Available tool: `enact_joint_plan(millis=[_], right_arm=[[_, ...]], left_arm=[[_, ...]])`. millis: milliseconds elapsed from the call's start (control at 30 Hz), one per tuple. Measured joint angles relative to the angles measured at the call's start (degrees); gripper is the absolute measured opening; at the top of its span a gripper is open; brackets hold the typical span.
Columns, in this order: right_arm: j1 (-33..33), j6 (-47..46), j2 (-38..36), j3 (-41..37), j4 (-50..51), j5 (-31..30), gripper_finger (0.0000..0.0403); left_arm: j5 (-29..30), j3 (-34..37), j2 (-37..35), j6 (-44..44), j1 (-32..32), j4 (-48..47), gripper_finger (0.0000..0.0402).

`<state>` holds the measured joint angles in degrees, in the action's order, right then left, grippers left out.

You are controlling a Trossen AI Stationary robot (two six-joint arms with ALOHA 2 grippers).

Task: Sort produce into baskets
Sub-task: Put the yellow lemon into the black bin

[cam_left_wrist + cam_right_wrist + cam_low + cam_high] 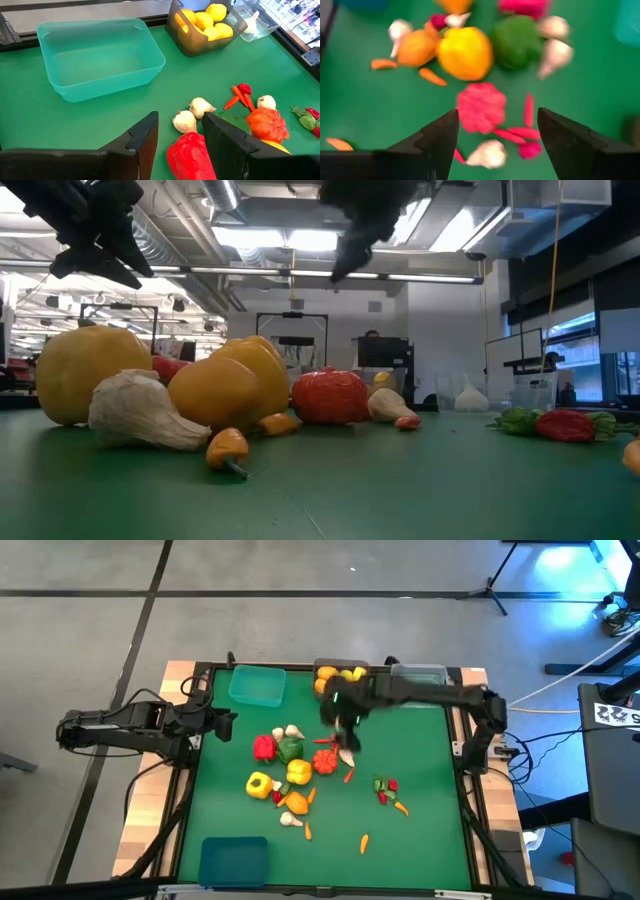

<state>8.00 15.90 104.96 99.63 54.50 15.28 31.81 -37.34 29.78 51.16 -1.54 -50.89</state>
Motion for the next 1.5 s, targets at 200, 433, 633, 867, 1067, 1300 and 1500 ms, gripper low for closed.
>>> enact_joint_plan(millis=[200, 433, 633, 867, 1067, 1300, 1500], right_arm=[[-10.01, -3.3, 2.89, -0.02, -6.68, -9.61, 0.0266], [-16.5, -14.81, 5.05, 0.02, -15.46, -11.31, 0.0266], [-22.95, -23.19, 9.49, -0.04, -21.84, -18.31, 0.0266], [-26.2, -35.92, 15.2, -0.07, -27.68, -30.79, 0.0266], [-27.42, -49.31, 19.87, -0.04, -32.57, -34.48, 0.0266], [-28.89, -57.79, 23.34, -0.09, -32.87, -38.24, 0.0266], [-29.5, -58.16, 25.89, -0.07, -32.45, -39.53, 0.0266]], left_arm=[[0.0, 0.0, 0.0, -0.04, 0.02, 0.0, 0.015], [-0.02, -0.02, 0.0, -1.11, 0.0, -1.38, 0.015], [-0.02, -0.02, 0.0, -3.63, 0.01, -2.9, 0.015], [-2.11, -0.02, 0.0, -4.29, 0.01, -3.05, 0.015], [-2.84, -0.02, 0.0, -5.03, 0.02, -3.15, 0.0151], [-2.84, -0.02, 0.0, -5.4, 0.04, -3.36, 0.0151], [-2.84, -0.02, 0.0, -5.22, 0.04, -3.73, 0.0151]])
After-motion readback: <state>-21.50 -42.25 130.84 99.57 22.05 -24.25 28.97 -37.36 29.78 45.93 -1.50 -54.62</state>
